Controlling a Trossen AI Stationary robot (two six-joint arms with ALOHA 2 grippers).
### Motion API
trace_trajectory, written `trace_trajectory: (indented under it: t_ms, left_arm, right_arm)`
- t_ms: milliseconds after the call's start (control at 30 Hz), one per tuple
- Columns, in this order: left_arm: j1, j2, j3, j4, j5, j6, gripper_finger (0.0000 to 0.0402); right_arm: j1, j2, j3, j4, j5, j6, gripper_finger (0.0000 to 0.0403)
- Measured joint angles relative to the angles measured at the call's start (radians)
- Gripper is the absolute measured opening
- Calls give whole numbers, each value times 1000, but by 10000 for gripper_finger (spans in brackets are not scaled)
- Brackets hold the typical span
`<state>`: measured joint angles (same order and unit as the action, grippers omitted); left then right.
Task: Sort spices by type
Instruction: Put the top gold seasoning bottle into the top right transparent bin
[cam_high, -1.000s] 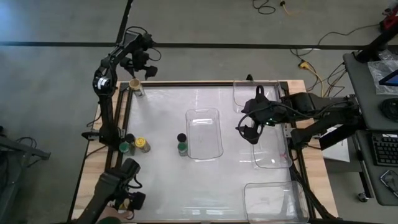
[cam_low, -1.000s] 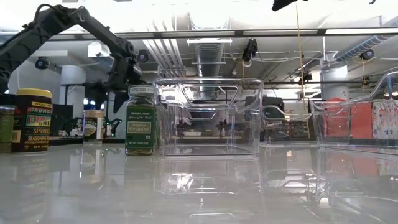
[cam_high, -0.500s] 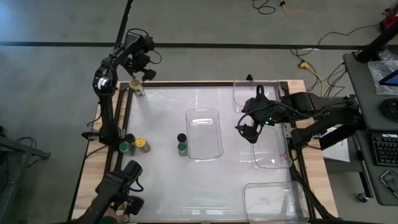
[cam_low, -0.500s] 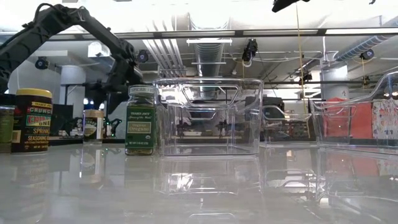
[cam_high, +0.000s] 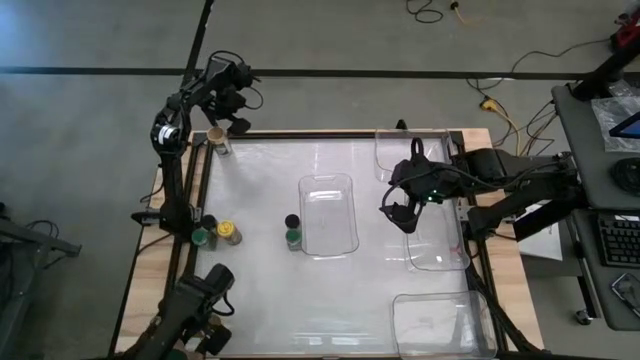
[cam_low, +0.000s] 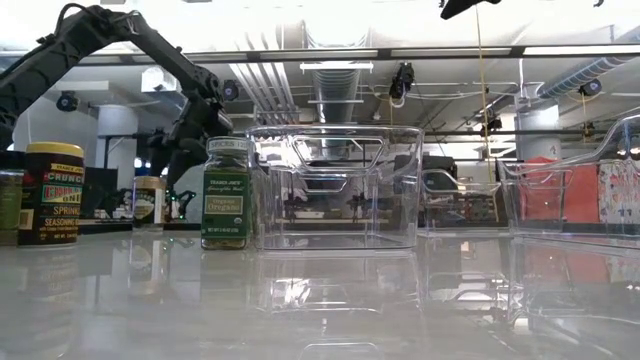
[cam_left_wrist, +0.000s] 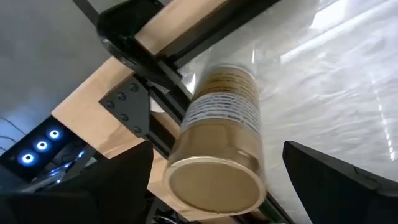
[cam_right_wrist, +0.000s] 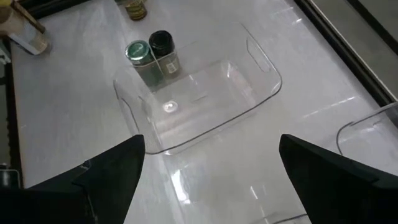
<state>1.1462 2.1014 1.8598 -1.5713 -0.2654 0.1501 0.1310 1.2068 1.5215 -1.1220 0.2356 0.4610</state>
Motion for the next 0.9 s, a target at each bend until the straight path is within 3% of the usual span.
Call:
trace_trajectory:
  t_ms: [267,900]
  left_arm:
    - [-18,0,-65,0,-111,73,342]
    - [-27,-4,-101,1,-142,175,334]
  right_arm:
    - [2,0,0,-9,-8,3,364]
    - [2,0,0,-46,-45,24,364]
